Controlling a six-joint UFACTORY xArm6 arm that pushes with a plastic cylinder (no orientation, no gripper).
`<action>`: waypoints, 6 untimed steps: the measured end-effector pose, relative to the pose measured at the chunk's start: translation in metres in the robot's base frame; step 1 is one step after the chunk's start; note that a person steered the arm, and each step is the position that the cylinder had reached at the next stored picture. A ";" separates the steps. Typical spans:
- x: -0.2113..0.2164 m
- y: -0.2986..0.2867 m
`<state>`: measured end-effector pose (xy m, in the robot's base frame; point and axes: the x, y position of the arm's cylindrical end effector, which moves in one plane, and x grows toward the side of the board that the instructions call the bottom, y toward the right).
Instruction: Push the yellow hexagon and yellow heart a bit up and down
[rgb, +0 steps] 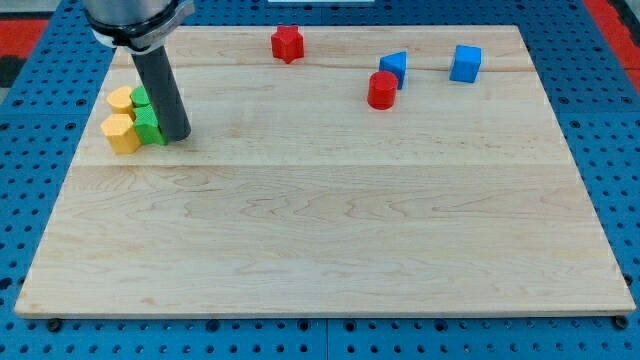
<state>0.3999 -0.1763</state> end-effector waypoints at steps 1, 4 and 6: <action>0.020 0.006; 0.073 -0.077; 0.032 -0.080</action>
<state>0.4316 -0.2566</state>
